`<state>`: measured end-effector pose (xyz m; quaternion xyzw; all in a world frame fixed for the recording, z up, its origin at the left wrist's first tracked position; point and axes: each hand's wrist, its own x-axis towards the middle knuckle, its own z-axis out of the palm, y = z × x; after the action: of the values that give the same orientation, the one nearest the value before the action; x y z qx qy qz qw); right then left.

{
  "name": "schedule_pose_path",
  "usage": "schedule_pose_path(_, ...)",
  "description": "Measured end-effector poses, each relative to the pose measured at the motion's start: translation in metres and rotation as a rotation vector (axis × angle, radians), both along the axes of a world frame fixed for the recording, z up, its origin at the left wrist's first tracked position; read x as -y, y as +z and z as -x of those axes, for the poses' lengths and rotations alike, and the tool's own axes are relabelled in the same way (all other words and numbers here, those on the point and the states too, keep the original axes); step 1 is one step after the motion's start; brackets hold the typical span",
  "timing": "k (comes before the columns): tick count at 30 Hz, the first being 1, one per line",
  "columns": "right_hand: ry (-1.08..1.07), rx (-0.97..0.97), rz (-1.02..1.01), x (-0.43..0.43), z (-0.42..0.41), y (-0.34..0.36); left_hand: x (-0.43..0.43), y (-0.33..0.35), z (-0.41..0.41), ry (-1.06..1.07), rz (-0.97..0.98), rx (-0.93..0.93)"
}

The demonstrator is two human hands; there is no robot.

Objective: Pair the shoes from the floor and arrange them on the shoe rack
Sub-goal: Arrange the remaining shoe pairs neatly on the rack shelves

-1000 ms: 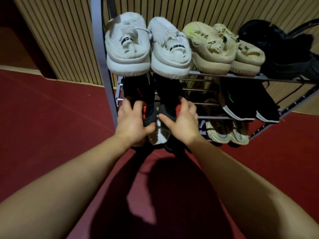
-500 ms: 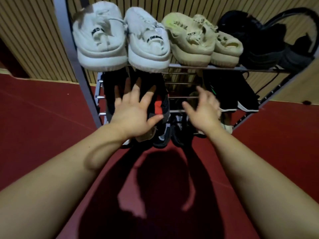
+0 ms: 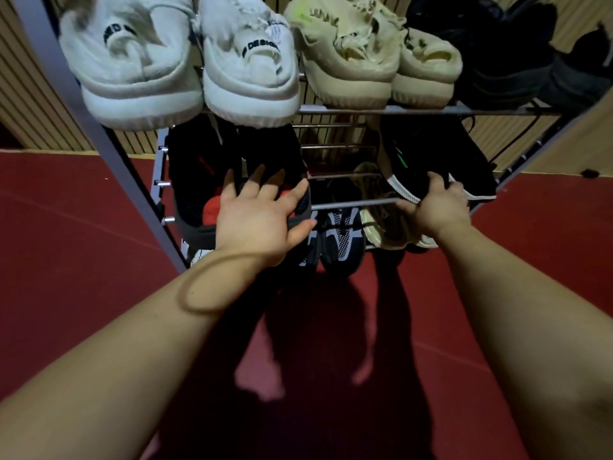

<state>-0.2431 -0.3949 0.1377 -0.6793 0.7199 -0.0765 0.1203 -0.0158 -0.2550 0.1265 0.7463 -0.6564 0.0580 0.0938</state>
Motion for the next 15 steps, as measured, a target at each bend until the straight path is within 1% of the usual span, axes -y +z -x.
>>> schedule_pose_path(3, 0.059, -0.164, 0.062, -0.008, 0.002, -0.002, 0.001, -0.003, -0.002, -0.002, 0.011, 0.003)
schedule_pose_path(5, 0.104, -0.234, 0.070, -0.021, 0.001, -0.003, 0.001, -0.002, -0.002, -0.005, 0.007, -0.002)
schedule_pose_path(10, 0.195, -0.284, 0.009, -0.064, 0.002, 0.002, 0.000, -0.003, -0.003, -0.014, 0.019, 0.015)
schedule_pose_path(12, 0.169, -0.300, -0.046, -0.068, 0.000, 0.007, 0.001, -0.003, -0.003, -0.011, 0.029, 0.018)
schedule_pose_path(15, 0.081, -0.228, -0.123, -0.056, -0.015, 0.014, -0.001, 0.000, -0.001, -0.008, 0.036, 0.002)
